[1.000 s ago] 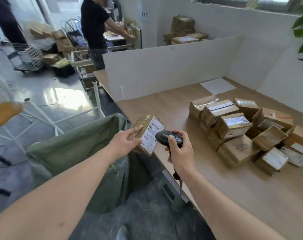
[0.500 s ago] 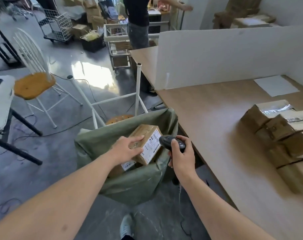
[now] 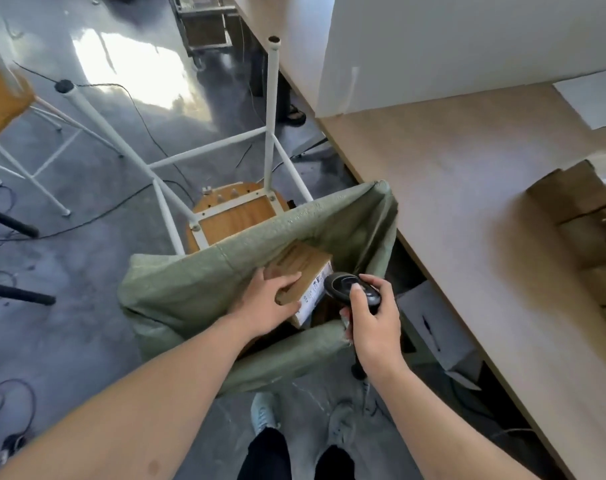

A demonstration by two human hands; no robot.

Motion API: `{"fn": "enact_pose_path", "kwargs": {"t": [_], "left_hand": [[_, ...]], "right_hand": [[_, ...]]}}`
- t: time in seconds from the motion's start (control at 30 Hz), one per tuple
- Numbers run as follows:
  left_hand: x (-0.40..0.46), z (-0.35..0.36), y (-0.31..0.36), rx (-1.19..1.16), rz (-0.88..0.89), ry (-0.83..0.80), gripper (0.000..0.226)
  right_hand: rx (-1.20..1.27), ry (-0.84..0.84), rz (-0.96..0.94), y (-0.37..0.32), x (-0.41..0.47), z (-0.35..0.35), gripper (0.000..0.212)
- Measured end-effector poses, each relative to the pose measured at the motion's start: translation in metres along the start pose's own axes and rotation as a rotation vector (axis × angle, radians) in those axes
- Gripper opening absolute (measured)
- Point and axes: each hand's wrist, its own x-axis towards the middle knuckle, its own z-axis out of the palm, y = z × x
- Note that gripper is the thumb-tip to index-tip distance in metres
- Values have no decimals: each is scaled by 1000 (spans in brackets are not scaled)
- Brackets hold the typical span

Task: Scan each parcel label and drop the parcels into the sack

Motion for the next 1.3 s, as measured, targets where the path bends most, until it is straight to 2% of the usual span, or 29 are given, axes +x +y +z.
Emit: {"fn": "enact_pose_path", "kwargs": {"t": [0.2, 0.4, 0.53, 0.8, 1.1, 1.3], "left_hand": [[42, 44, -20, 181, 24, -8, 64], [74, 52, 6, 322, 74, -128, 63], [75, 47, 21, 411, 102, -112, 68], [49, 31, 59, 439, 171, -35, 62], [-7, 6, 110, 581, 309, 14, 61], [-52, 0, 162, 610, 410, 103, 62]], "right_hand": [[35, 74, 84, 33, 23, -2, 14], [33, 89, 96, 39, 33, -9, 15], [43, 63, 90, 32, 34, -14, 18], [23, 77, 48, 11, 21, -23, 18], [-10, 201, -21, -21, -20, -43, 19], [16, 281, -74, -46, -48, -83, 25]]}}
